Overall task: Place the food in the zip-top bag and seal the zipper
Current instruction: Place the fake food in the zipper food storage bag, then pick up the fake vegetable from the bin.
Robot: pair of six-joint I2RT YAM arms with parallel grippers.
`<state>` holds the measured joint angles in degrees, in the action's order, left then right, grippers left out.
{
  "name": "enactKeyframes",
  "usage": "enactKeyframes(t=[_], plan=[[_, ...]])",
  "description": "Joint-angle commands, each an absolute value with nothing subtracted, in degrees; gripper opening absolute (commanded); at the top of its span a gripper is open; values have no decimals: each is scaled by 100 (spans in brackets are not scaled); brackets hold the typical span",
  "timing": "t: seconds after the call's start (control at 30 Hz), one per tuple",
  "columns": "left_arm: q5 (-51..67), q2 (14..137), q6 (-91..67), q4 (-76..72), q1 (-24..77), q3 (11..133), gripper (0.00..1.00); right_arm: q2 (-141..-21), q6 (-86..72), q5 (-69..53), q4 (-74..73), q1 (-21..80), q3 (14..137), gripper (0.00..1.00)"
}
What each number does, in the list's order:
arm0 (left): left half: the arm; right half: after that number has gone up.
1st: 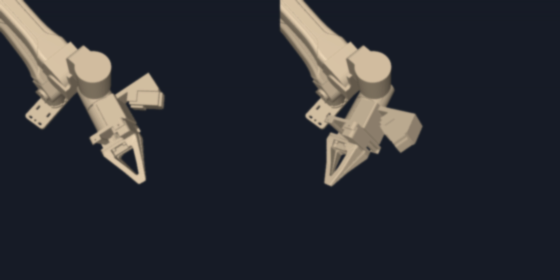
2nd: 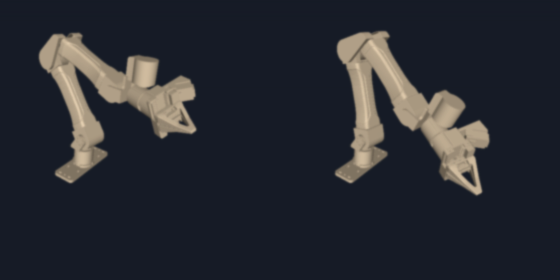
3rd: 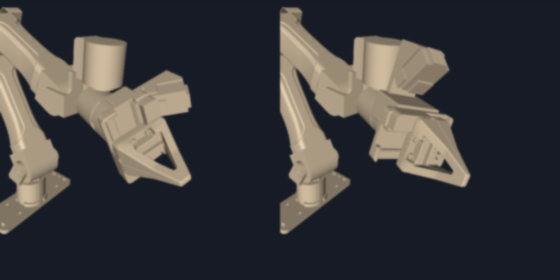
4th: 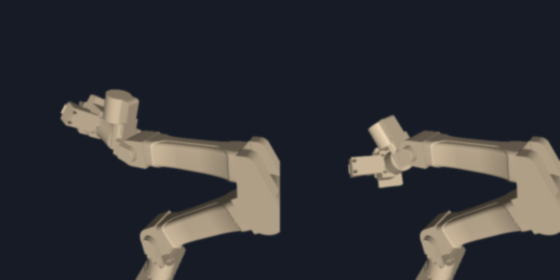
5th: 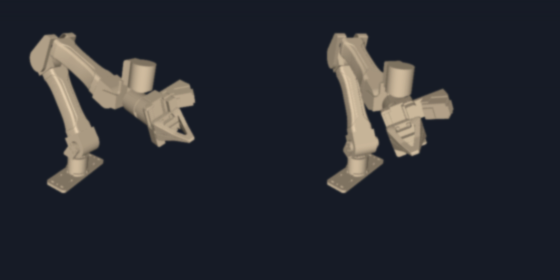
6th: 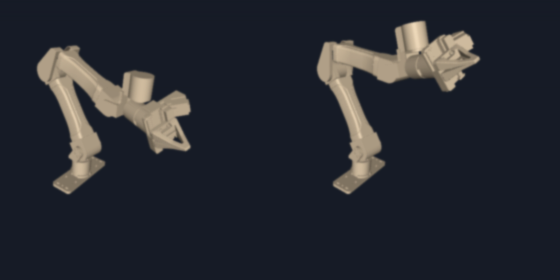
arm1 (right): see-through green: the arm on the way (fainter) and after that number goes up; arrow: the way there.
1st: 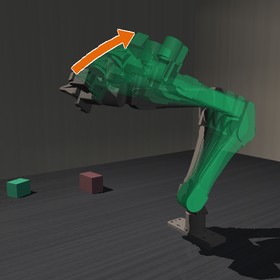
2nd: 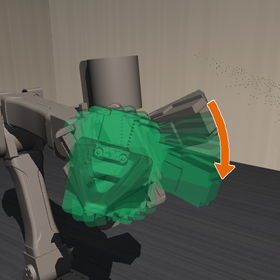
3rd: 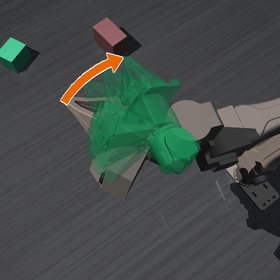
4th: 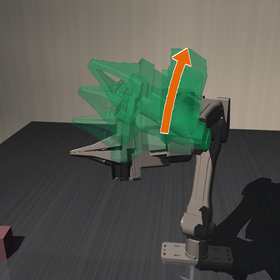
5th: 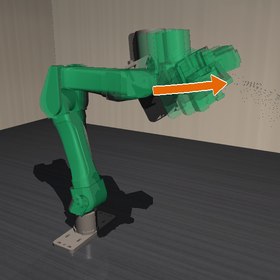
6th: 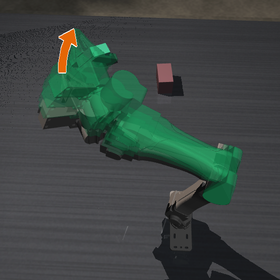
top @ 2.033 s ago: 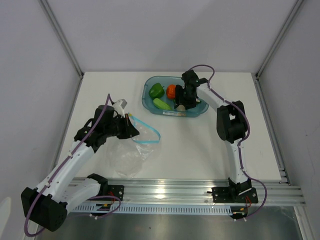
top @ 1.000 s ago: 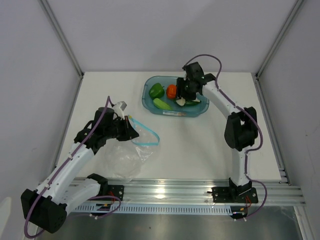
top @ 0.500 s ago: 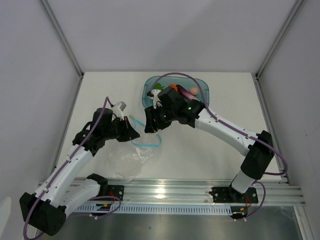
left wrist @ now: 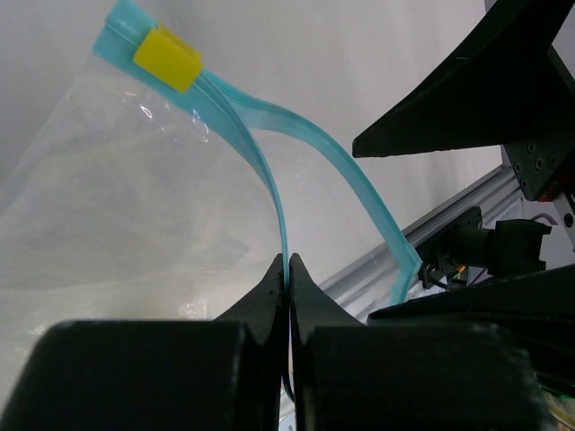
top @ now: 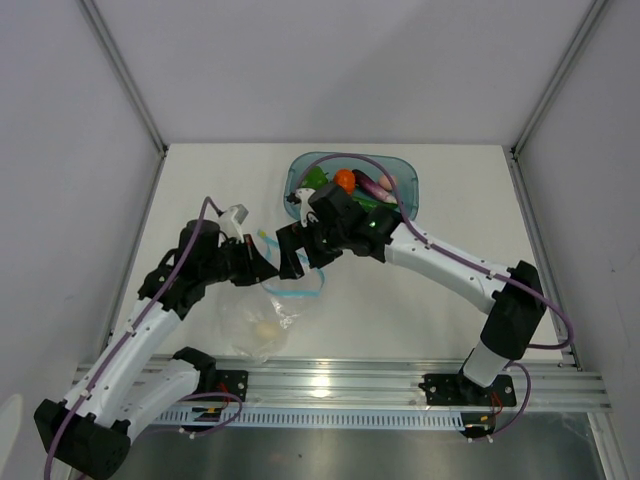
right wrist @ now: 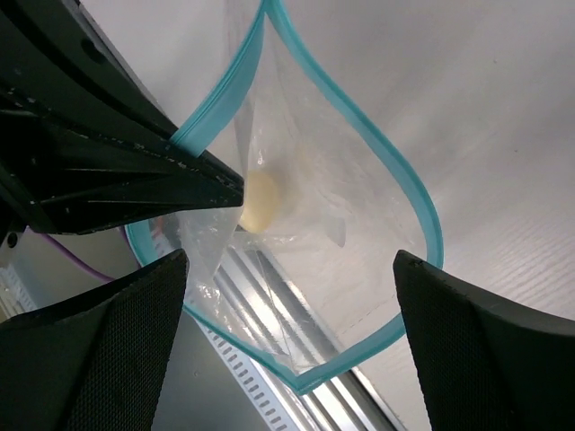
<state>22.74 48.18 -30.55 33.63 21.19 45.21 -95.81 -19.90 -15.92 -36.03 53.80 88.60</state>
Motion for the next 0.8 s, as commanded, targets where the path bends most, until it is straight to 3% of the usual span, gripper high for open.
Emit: enactKeyframes(t=[0.0,0.4,0.77], plan=[[2382,4667,-3120,3340,2083,4544,1,-9589,-1995,-1521,-3489,5300,9096,97],[2382,4649,-3041,3322,2083,4456,0,-10027,-1864,-343,-3551,3903,9852,88],[2276,4649,-2918,3217,2083,4298,0,-11871,-985,-272,-3884,3384,11257,86]])
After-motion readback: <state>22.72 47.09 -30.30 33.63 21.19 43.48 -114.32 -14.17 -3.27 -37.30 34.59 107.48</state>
